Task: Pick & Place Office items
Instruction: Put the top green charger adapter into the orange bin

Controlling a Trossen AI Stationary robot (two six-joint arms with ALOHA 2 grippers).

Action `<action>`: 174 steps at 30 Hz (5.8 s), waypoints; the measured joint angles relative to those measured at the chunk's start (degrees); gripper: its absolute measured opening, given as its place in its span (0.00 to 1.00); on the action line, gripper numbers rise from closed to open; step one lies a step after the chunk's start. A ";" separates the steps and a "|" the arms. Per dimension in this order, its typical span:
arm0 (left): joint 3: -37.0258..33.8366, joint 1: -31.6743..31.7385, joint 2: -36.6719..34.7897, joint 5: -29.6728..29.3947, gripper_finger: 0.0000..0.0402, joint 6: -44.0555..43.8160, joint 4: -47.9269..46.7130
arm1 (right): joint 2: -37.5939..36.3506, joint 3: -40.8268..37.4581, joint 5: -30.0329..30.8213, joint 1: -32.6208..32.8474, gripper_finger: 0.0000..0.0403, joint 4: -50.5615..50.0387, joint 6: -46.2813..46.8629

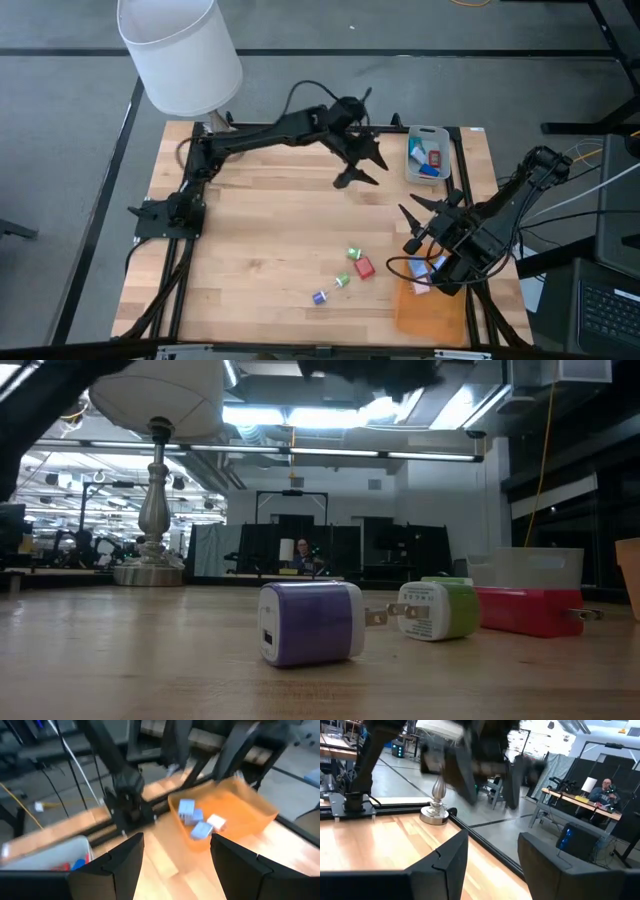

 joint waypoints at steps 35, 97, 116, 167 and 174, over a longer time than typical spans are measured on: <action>-57.14 -47.26 -66.96 -84.62 0.56 -14.26 13.88 | 4.46 5.86 -40.72 -4.54 0.42 94.08 -97.33; -122.39 -63.56 -99.79 -77.16 0.56 -26.00 59.71 | -13.84 -35.10 -59.66 -6.73 0.42 98.96 -62.01; -122.31 -63.55 -102.13 -69.29 0.56 -39.18 56.27 | -13.07 -35.62 -70.90 -6.75 0.42 110.98 -61.68; -116.91 -47.57 -87.30 -64.31 0.54 -49.04 42.50 | -13.05 -35.60 -47.34 -18.24 0.42 111.15 -66.16; -108.42 -43.23 -68.41 -61.55 0.54 -47.79 43.32 | -13.05 -35.60 -47.34 -18.93 0.42 111.11 -64.79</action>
